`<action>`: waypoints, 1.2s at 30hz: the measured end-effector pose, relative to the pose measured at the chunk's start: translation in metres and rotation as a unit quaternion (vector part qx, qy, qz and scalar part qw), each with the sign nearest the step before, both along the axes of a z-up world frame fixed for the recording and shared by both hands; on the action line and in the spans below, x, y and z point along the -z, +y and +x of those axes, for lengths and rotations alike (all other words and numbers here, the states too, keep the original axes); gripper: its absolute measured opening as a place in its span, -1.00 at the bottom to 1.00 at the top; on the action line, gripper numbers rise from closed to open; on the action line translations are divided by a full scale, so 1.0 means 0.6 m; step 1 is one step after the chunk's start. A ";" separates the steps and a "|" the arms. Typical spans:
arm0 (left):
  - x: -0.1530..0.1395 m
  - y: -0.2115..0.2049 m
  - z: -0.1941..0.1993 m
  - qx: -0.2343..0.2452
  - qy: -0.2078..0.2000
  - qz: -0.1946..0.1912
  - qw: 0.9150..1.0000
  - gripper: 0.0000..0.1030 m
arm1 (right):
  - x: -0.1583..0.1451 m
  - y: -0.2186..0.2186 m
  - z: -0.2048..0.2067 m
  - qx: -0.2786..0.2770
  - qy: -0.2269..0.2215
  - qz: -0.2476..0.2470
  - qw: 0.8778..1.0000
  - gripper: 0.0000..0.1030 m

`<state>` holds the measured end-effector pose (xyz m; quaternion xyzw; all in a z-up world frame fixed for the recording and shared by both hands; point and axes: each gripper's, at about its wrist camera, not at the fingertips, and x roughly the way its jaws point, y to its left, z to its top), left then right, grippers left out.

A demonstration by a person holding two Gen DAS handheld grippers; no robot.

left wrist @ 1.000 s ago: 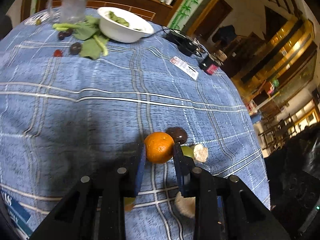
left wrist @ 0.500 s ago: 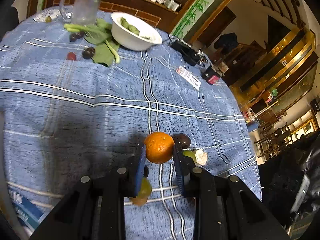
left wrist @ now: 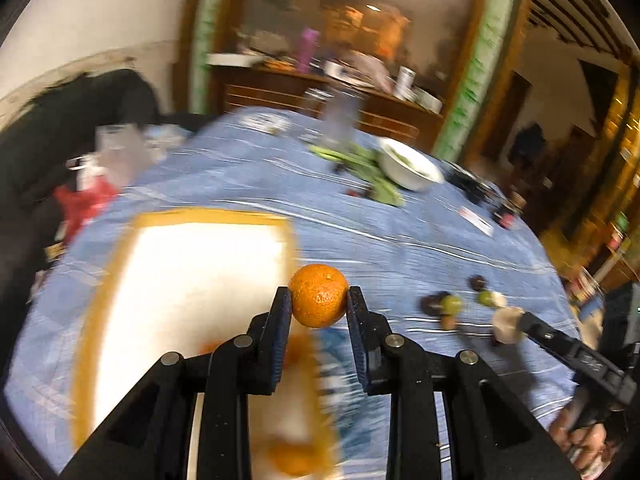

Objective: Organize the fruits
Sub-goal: 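Carry the orange and cube to the tray while both tools release them inside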

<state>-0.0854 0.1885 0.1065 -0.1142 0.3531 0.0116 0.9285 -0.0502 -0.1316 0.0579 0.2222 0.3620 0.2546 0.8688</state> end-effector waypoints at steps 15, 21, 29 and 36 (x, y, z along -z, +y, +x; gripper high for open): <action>0.101 0.161 -0.077 -0.119 0.060 -0.028 0.991 -0.46 | -0.009 0.348 -0.073 -0.198 0.015 -0.059 0.978 -0.17; 0.082 0.165 -0.096 -0.125 0.036 -0.036 0.991 0.17 | 0.007 0.391 -0.085 -0.195 0.002 -0.104 0.975 -0.04; 0.040 0.100 -0.103 -0.075 0.012 -0.045 0.996 0.30 | -0.021 0.296 -0.099 -0.129 -0.012 -0.100 0.987 0.07; 0.000 0.027 -0.097 -0.028 -0.014 -0.033 0.999 0.47 | -0.044 0.159 -0.111 -0.028 -0.022 -0.089 0.995 0.22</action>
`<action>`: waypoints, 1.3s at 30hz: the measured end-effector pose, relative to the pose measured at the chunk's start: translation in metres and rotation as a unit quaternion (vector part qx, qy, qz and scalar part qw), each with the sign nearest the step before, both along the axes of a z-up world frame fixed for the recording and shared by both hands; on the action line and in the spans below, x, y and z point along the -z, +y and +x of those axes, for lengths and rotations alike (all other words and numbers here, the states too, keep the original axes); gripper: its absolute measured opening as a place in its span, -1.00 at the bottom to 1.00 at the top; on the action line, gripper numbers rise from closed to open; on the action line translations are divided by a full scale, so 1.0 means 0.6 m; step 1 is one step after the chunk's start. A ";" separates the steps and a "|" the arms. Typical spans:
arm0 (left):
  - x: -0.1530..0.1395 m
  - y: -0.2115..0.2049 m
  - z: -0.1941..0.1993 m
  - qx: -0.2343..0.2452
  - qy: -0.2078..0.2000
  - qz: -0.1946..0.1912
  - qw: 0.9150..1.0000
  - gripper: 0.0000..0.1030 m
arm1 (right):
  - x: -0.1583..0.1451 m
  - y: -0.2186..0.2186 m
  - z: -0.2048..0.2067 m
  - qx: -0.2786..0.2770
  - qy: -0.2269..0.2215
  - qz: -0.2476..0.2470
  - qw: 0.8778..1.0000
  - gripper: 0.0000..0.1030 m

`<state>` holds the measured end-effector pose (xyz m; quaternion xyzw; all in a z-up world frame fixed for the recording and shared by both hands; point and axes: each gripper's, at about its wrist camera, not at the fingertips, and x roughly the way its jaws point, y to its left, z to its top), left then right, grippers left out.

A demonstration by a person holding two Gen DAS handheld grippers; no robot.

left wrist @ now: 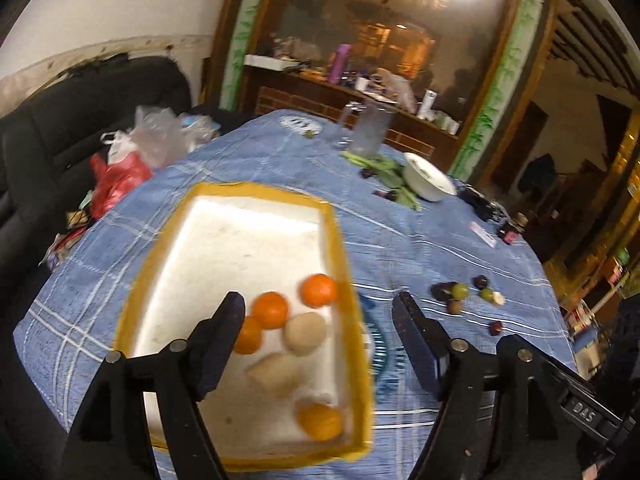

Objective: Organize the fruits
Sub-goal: 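Carry the orange and cube to the tray while both tools release them inside, then grasp the dark red date with the right tool while the left tool grasps a green grape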

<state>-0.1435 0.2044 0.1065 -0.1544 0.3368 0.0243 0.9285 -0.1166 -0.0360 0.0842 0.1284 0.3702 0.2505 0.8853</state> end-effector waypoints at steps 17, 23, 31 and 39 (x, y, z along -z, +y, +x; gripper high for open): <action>0.020 -0.127 0.033 0.084 0.037 0.036 0.995 0.51 | 0.057 -0.204 0.018 0.124 0.042 -0.029 0.991 0.21; 0.040 -0.178 0.075 0.120 0.061 0.023 0.991 0.50 | 0.074 -0.212 0.070 0.124 0.059 -0.065 0.988 0.21; 0.063 -0.253 0.170 0.146 0.071 0.028 0.986 0.50 | 0.104 -0.179 0.124 0.103 0.069 -0.103 0.987 0.17; 0.105 -0.324 0.233 0.178 0.070 0.107 0.976 0.27 | 0.118 -0.158 0.143 0.090 0.067 -0.126 0.986 -0.07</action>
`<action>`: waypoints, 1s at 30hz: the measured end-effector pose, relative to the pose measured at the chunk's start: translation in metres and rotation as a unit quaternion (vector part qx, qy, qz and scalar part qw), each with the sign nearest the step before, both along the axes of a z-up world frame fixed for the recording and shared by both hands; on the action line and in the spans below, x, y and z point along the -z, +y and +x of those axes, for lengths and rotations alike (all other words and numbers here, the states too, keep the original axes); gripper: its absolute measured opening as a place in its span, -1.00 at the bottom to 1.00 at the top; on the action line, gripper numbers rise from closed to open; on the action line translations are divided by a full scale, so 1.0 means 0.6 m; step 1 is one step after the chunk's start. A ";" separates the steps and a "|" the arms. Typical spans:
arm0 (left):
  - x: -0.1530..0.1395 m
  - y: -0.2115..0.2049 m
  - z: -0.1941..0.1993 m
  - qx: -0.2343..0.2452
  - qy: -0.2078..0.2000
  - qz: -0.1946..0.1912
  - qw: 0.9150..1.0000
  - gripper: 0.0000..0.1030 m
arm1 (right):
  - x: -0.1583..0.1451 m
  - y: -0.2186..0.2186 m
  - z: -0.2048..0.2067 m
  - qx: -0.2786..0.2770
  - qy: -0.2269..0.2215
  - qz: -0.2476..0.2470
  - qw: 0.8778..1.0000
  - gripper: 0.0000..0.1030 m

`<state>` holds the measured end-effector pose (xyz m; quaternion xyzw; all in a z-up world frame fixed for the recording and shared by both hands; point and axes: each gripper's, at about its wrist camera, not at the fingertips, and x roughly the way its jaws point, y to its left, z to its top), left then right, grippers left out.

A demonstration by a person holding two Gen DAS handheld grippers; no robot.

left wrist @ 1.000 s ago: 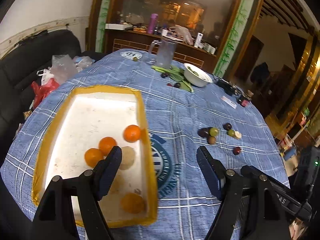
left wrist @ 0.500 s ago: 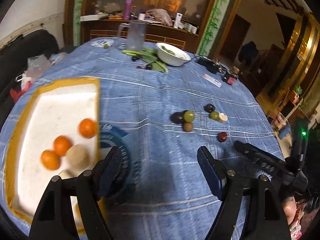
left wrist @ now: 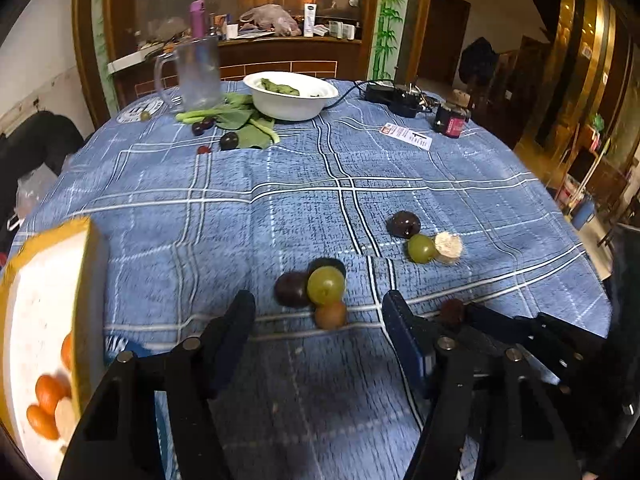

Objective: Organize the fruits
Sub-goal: 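Grasp the dark red date with the right tool while the left tool grasps a green grape, then carry the date and grape over the tray while both tools open to drop them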

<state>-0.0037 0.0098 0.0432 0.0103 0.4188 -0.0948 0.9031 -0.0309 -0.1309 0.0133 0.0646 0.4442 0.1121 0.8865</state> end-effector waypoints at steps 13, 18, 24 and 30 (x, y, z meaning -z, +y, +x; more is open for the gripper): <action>0.024 -0.024 0.023 0.009 -0.007 0.052 0.999 -0.59 | 0.003 -0.006 0.000 0.001 -0.010 0.003 1.000 -0.43; 0.002 -0.004 -0.002 -0.002 -0.014 0.021 1.000 -0.58 | -0.002 -0.021 -0.003 0.001 -0.014 0.043 0.999 -0.44; -0.037 0.029 -0.047 -0.008 -0.027 -0.026 0.999 -0.58 | -0.020 -0.062 -0.019 0.016 -0.020 0.134 0.991 -0.44; -0.076 0.076 -0.099 -0.022 -0.056 -0.060 0.996 -0.58 | -0.042 -0.084 -0.045 0.022 -0.022 0.185 0.982 -0.44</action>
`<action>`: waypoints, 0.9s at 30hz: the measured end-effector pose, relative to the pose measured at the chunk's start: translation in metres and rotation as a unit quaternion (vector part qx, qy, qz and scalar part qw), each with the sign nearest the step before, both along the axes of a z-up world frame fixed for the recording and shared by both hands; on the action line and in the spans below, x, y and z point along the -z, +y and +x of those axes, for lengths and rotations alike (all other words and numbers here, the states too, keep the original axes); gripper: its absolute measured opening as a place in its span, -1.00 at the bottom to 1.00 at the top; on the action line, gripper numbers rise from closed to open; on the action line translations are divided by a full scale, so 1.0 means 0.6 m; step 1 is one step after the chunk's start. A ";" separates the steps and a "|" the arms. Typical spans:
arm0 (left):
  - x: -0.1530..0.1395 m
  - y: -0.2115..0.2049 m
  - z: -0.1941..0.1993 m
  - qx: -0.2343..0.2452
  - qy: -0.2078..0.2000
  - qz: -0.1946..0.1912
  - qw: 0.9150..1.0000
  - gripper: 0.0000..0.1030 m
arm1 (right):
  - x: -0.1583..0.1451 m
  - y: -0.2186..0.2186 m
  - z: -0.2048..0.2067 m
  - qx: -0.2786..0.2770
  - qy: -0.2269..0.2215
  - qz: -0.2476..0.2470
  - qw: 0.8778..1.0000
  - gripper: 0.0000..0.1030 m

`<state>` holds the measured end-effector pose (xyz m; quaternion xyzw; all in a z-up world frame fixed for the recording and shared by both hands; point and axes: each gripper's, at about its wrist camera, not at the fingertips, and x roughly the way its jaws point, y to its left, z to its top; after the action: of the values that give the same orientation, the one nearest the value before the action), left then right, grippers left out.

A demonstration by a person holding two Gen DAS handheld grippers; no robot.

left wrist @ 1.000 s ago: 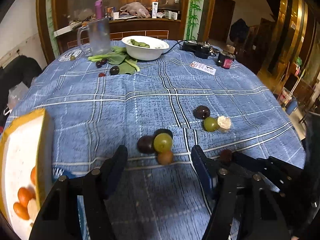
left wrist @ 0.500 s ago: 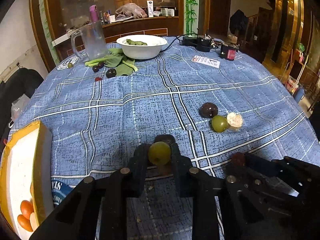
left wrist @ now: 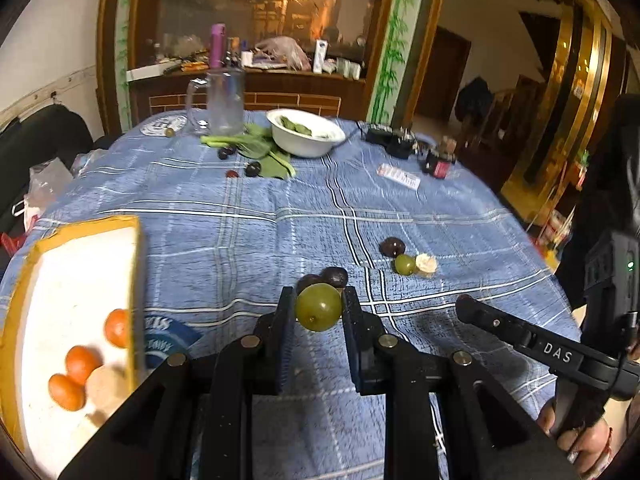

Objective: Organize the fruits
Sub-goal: 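Carry the date and grape over the tray while both tools open to drop them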

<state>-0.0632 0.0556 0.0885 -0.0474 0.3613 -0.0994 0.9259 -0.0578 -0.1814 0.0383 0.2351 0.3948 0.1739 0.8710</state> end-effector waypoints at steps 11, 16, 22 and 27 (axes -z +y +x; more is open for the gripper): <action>-0.014 0.201 -0.067 -0.139 -0.012 -0.010 0.990 -0.57 | -0.060 0.136 -0.037 -0.086 -0.035 -0.024 0.995 -0.43; 0.007 0.293 -0.093 -0.211 -0.003 0.001 0.978 -0.57 | -0.070 0.257 -0.051 -0.157 -0.043 -0.041 0.986 -0.43; 0.035 0.356 -0.119 -0.251 0.015 -0.011 0.968 -0.57 | -0.061 0.407 -0.080 -0.239 -0.047 -0.078 0.967 -0.43; 0.048 0.379 -0.128 -0.257 0.022 -0.025 0.966 -0.57 | -0.033 0.497 -0.101 -0.278 -0.047 -0.132 0.950 -0.42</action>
<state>-0.1399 0.2830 0.0596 -0.1643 0.3549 0.1336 0.9106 -0.1184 0.1171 0.0580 -0.0090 0.4229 0.3663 0.8288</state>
